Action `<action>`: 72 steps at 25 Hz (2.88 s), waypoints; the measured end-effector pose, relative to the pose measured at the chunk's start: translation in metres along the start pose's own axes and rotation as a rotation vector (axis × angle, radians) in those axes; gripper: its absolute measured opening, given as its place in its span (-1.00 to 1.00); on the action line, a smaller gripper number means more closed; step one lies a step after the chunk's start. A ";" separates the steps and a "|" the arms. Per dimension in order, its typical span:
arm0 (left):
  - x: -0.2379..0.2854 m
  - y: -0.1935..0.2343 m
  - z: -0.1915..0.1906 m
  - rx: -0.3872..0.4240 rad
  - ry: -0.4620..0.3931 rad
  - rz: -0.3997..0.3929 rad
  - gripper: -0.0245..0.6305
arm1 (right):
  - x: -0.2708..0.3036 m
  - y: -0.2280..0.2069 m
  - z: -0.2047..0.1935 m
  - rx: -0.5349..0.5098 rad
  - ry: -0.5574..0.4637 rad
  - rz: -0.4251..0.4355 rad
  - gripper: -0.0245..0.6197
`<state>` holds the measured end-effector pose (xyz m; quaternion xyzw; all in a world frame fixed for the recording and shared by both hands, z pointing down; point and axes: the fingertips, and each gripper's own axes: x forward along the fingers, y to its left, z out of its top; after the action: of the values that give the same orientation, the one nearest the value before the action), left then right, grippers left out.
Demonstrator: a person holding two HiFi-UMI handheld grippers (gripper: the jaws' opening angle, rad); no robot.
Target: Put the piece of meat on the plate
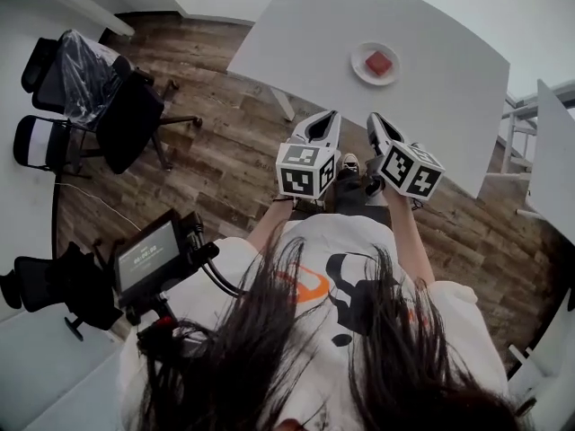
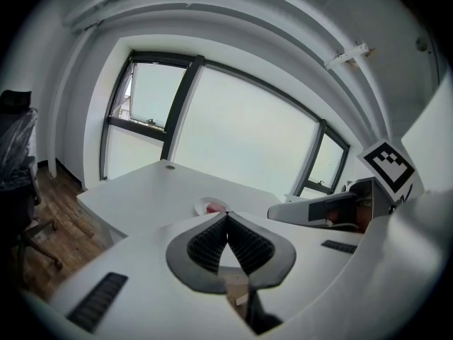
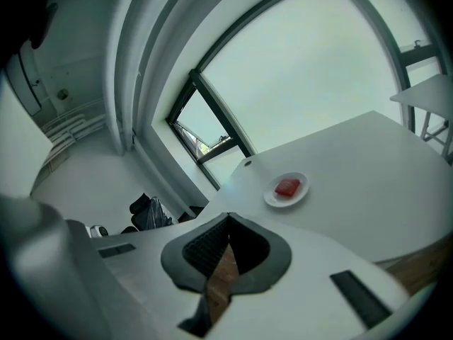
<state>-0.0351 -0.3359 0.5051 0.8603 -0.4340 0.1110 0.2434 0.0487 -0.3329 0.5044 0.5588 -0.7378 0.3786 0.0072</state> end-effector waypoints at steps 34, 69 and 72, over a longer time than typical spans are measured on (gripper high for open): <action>-0.184 -0.225 -0.135 -0.009 -0.065 0.058 -0.91 | -0.318 -0.038 -0.139 0.045 -0.025 0.022 -0.90; -0.389 -0.219 -0.210 -0.019 -0.040 0.083 -0.91 | -0.408 0.102 -0.284 0.033 0.063 0.082 -0.90; -0.402 -0.217 -0.219 -0.012 -0.030 0.057 -0.91 | -0.413 0.115 -0.298 0.038 0.058 0.073 -0.90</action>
<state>-0.0977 0.1652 0.4611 0.8476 -0.4626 0.1026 0.2388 -0.0146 0.1851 0.4747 0.5202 -0.7499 0.4087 0.0043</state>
